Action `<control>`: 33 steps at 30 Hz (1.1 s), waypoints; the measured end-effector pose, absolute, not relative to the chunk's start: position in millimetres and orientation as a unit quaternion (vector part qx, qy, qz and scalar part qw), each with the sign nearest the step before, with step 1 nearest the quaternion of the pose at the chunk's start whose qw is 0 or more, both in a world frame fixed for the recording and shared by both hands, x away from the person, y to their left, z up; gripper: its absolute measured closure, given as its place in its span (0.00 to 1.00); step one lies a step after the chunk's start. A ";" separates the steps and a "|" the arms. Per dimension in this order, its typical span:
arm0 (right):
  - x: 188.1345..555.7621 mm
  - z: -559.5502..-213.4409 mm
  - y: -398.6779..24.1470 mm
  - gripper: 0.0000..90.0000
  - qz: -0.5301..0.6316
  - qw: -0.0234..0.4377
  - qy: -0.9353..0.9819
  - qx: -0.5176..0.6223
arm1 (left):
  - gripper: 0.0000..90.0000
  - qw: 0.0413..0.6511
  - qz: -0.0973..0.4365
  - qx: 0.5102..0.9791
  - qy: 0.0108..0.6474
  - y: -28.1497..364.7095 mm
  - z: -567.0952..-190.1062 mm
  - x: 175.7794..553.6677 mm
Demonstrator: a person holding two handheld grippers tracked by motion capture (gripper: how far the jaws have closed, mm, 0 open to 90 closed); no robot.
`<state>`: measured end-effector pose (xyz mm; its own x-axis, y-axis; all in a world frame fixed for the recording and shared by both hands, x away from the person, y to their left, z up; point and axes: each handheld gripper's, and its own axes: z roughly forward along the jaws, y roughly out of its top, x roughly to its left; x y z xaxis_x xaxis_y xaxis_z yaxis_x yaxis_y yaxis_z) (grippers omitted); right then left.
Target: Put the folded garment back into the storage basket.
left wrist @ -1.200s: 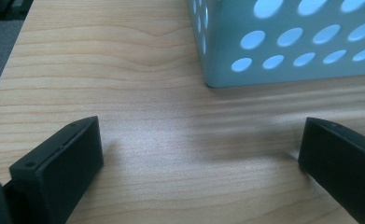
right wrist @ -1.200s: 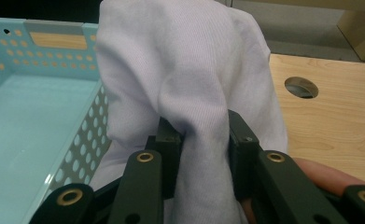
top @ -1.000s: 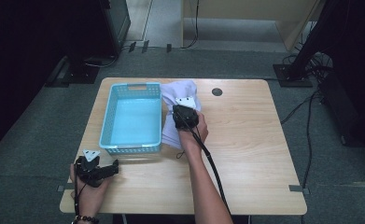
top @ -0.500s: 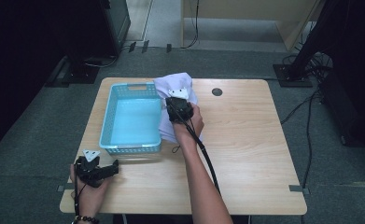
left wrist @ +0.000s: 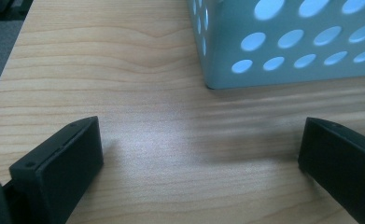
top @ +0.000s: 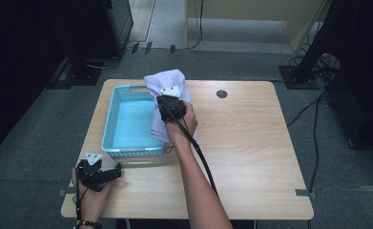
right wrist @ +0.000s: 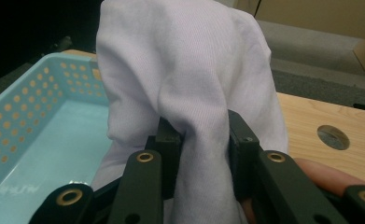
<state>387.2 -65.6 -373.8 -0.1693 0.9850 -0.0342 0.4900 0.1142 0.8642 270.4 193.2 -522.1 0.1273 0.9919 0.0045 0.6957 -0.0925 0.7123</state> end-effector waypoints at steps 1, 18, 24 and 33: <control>388.1 -373.3 -63.7 0.79 0.373 0.331 0.669 0.552 | 0.00 0.289 0.257 0.693 0.609 193.2 -522.1 270.4; 397.4 -376.7 -3.0 0.79 0.378 0.320 0.693 0.524 | 0.00 0.288 0.256 0.693 0.609 193.1 -522.1 270.8; 401.0 -388.3 14.7 0.79 0.373 0.313 0.701 0.521 | 0.00 0.287 0.256 0.693 0.609 193.2 -522.0 270.7; 412.6 -414.0 45.1 0.79 0.358 0.301 0.712 0.524 | 0.00 0.288 0.257 0.694 0.608 193.6 -522.1 270.4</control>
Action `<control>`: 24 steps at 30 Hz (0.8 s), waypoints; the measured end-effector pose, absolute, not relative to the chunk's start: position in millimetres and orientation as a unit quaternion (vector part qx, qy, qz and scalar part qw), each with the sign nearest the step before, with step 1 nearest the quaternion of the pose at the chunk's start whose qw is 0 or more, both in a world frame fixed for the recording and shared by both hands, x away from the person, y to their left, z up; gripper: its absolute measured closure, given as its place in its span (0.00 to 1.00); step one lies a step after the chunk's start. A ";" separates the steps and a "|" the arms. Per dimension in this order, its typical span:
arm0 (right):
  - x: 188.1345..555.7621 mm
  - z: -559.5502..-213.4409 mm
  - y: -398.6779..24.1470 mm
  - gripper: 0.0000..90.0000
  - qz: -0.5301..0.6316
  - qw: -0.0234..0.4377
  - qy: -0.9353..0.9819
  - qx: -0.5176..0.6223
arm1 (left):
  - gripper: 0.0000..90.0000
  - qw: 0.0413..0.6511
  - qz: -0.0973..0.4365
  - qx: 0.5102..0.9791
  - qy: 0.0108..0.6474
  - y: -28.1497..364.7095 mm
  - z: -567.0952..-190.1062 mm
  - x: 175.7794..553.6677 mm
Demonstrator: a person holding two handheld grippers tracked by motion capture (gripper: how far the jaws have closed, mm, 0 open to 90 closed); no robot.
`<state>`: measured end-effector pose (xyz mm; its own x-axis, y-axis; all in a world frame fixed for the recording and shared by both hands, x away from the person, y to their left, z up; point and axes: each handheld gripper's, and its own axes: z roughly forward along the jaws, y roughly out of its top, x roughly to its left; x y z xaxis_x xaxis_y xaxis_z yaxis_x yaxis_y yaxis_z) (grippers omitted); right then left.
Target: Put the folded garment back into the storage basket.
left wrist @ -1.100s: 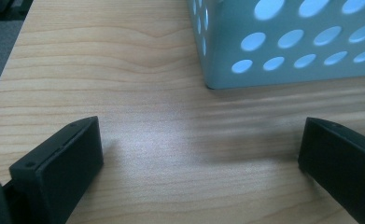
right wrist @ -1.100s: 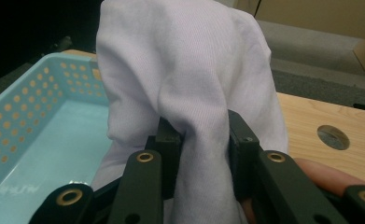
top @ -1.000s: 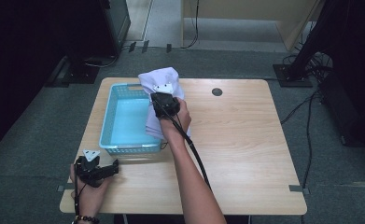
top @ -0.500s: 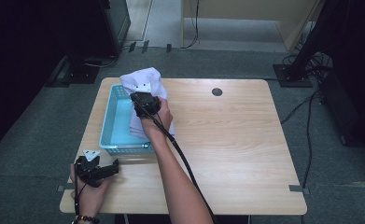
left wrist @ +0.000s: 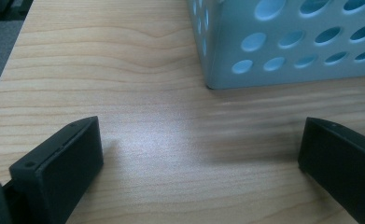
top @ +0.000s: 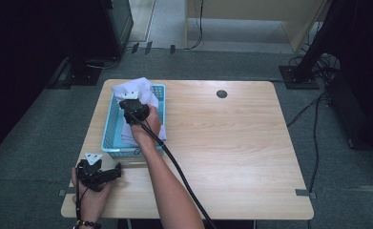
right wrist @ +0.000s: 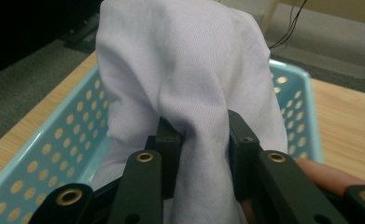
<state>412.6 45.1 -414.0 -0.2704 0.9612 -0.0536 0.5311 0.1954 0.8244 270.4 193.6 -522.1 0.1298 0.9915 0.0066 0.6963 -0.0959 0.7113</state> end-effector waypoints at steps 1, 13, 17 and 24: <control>414.4 -418.2 48.7 0.79 0.357 0.298 0.713 0.525 | 0.00 0.288 0.256 0.695 0.607 193.7 -522.1 270.1; 436.0 -454.1 66.2 0.78 0.353 0.270 0.717 0.537 | 0.00 0.290 0.256 0.693 0.609 193.4 -522.3 269.9; 441.3 -461.9 65.3 0.78 0.329 0.259 0.718 0.556 | 0.00 0.290 0.257 0.692 0.609 193.3 -522.4 270.0; 446.9 -471.9 65.9 0.76 0.299 0.247 0.728 0.565 | 0.00 0.289 0.256 0.694 0.607 193.6 -522.2 269.9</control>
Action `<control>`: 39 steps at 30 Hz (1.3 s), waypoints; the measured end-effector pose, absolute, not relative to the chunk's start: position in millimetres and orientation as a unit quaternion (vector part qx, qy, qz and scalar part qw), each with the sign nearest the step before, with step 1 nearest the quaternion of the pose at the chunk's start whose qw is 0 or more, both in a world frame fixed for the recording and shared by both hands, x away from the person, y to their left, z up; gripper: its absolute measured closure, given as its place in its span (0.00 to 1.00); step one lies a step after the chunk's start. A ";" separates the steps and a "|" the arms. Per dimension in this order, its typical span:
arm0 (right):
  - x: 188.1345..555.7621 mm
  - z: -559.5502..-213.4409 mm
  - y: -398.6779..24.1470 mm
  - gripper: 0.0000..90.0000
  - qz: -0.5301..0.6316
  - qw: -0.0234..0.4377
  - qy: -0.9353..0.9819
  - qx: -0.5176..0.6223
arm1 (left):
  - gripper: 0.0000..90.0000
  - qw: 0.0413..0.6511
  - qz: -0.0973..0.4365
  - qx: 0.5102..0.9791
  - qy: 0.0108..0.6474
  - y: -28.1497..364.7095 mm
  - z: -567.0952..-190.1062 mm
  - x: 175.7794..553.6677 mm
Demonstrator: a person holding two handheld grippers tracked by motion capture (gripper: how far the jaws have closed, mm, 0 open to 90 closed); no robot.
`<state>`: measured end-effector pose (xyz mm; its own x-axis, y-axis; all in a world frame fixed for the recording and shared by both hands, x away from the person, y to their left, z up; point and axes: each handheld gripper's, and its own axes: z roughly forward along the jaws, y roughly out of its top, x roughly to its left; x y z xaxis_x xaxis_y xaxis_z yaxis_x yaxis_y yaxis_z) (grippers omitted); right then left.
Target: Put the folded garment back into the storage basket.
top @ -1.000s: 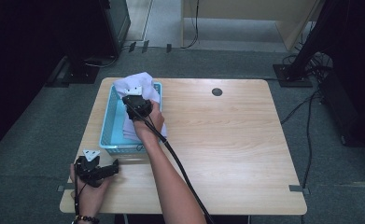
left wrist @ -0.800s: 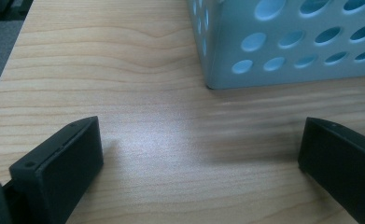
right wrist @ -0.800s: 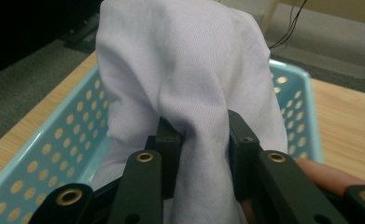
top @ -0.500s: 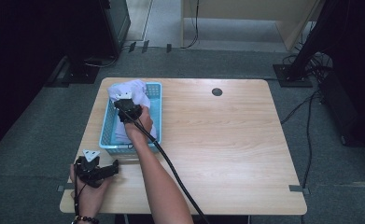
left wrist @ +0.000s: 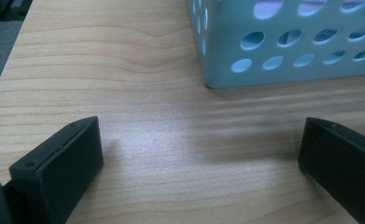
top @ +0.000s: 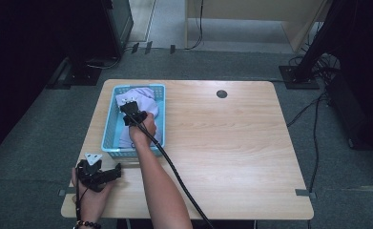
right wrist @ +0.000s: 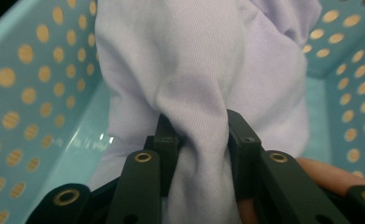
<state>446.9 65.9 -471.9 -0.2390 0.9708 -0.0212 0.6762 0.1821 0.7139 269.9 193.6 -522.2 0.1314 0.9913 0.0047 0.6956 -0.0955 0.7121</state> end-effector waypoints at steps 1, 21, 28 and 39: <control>447.4 -473.6 65.9 0.74 0.298 0.245 0.730 0.564 | 0.00 0.289 0.256 0.695 0.607 193.6 -522.2 269.9; 449.9 -460.3 54.2 0.00 0.377 0.166 0.721 0.557 | 0.00 0.288 0.255 0.695 0.607 193.5 -522.1 269.9; 444.2 -443.0 52.2 0.00 0.396 0.169 0.714 0.553 | 0.00 0.288 0.256 0.696 0.606 193.6 -522.1 269.9; 440.5 -424.0 36.9 0.01 0.374 0.194 0.720 0.551 | 0.00 0.289 0.256 0.695 0.607 193.5 -522.1 270.1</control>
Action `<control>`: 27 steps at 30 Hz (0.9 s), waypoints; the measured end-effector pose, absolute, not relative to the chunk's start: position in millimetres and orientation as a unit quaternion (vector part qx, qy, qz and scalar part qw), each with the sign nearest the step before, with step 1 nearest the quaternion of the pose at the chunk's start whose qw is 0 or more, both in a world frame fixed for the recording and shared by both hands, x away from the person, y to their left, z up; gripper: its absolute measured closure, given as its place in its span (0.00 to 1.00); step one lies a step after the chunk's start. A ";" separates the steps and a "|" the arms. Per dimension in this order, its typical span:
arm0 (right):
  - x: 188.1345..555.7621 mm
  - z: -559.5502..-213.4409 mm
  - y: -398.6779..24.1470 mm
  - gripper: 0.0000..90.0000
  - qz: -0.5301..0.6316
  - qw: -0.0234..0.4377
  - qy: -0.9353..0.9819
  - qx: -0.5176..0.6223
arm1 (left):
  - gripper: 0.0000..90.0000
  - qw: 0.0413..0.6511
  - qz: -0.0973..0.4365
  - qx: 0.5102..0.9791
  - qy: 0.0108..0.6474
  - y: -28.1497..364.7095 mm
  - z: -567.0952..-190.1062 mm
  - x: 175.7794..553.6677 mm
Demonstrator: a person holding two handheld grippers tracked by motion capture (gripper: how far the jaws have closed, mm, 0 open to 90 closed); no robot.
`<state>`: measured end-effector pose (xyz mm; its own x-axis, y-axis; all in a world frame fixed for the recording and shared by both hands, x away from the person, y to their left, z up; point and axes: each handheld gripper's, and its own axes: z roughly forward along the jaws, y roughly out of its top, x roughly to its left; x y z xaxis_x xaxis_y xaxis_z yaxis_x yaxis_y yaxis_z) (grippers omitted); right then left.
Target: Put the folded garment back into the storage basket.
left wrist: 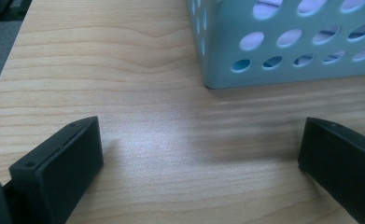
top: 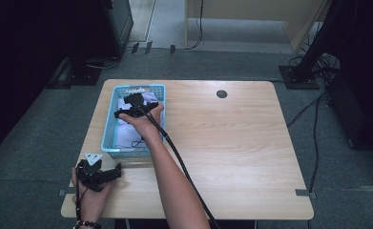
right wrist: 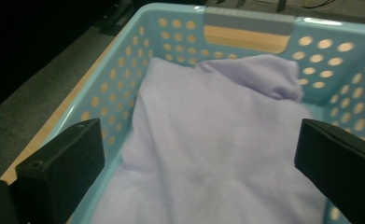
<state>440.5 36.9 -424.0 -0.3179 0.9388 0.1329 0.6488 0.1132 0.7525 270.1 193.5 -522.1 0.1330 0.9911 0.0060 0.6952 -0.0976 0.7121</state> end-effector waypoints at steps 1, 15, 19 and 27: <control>439.8 -422.5 35.1 0.02 0.374 0.199 0.719 0.551 | 0.00 0.289 0.256 0.695 0.607 193.4 -522.1 270.2; 430.4 -407.8 4.8 0.00 0.379 0.237 0.713 0.541 | 0.00 0.288 0.256 0.695 0.606 193.5 -522.1 270.2; 429.9 -405.5 -4.0 0.00 0.381 0.240 0.708 0.545 | 0.00 0.288 0.256 0.695 0.606 193.5 -522.1 270.2; 427.6 -404.6 -26.8 0.00 0.378 0.250 0.699 0.553 | 0.00 0.288 0.256 0.695 0.607 193.5 -522.1 270.1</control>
